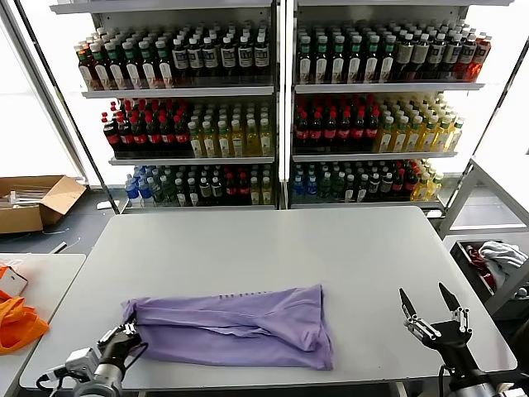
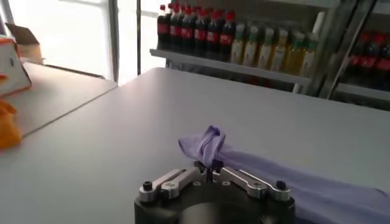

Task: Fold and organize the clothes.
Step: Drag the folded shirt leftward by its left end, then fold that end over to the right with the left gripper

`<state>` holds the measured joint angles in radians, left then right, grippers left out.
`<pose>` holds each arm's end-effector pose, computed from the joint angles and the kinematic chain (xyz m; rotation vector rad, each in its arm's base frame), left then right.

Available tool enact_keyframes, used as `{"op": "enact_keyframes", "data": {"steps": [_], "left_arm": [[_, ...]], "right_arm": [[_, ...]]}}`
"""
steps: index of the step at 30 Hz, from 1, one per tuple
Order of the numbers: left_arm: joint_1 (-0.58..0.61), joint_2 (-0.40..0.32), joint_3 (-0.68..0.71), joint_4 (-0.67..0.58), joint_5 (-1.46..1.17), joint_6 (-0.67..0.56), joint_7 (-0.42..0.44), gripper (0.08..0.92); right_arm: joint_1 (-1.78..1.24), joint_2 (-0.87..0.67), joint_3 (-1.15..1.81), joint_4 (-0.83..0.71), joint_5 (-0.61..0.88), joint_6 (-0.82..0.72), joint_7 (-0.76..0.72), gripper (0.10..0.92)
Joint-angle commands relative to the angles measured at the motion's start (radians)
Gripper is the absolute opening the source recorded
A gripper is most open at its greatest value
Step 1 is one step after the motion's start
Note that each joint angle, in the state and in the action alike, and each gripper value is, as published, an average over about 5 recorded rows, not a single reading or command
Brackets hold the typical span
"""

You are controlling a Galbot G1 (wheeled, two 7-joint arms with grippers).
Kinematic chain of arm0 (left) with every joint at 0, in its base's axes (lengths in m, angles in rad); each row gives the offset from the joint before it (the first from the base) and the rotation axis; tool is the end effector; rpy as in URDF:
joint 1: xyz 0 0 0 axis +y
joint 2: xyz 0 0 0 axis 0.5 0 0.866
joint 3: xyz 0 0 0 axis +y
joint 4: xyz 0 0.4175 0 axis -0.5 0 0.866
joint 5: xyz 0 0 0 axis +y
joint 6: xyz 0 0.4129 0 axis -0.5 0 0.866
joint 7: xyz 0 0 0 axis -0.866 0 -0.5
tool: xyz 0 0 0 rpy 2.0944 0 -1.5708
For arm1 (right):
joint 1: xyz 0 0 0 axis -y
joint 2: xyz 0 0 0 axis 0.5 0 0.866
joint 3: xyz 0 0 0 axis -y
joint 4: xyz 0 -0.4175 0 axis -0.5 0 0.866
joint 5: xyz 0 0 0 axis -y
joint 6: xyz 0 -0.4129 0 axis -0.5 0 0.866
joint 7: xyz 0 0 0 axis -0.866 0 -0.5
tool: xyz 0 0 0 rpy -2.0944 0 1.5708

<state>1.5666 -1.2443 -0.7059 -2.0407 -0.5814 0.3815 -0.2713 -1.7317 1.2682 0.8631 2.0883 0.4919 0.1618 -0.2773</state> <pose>0.2165 0.1372 -0.3507 0.3254 -2.6926 0.2108 0.1559 -0.1776 -0.3440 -0.2165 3.0494 0.0472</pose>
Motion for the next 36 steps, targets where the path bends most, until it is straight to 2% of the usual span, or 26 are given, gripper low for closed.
{"op": "enact_keyframes", "data": {"steps": [1, 4, 7, 12, 16, 20, 24, 36], "left_arm": [[-0.055, 0.276, -0.365, 0.102, -0.092, -0.005, 0.148, 0.105], [-0.063, 0.328, -0.374, 0.114, -0.084, -0.012, 0.161, 0.106], [-0.058, 0.340, -0.333, 0.058, -0.077, -0.011, 0.157, 0.105], [-0.045, 0.278, -0.178, -0.123, -0.068, 0.021, 0.133, 0.105], [-0.069, 0.221, 0.031, -0.179, -0.030, 0.039, 0.121, 0.107], [-0.101, 0.189, 0.205, -0.171, -0.002, 0.034, 0.109, 0.110], [-0.133, 0.168, 0.308, -0.146, 0.015, 0.023, 0.105, 0.111], [-0.200, 0.091, 0.442, -0.014, 0.052, 0.026, 0.107, 0.111]], "right_arm": [[0.005, 0.003, -0.018, 0.000, 0.003, -0.002, 0.001, 0.823], [0.005, 0.005, -0.022, 0.008, 0.000, -0.007, 0.001, 0.823], [-0.003, 0.005, -0.021, 0.018, -0.003, -0.009, 0.001, 0.823], [-0.022, 0.009, -0.016, 0.037, -0.009, -0.012, 0.001, 0.823], [-0.031, 0.018, -0.023, 0.047, -0.021, -0.015, 0.001, 0.823], [-0.037, 0.033, -0.031, 0.057, -0.039, -0.016, 0.000, 0.823], [-0.050, 0.047, -0.025, 0.069, -0.051, -0.017, 0.000, 0.823], [-0.079, 0.074, -0.001, 0.092, -0.063, -0.021, 0.000, 0.823]]}}
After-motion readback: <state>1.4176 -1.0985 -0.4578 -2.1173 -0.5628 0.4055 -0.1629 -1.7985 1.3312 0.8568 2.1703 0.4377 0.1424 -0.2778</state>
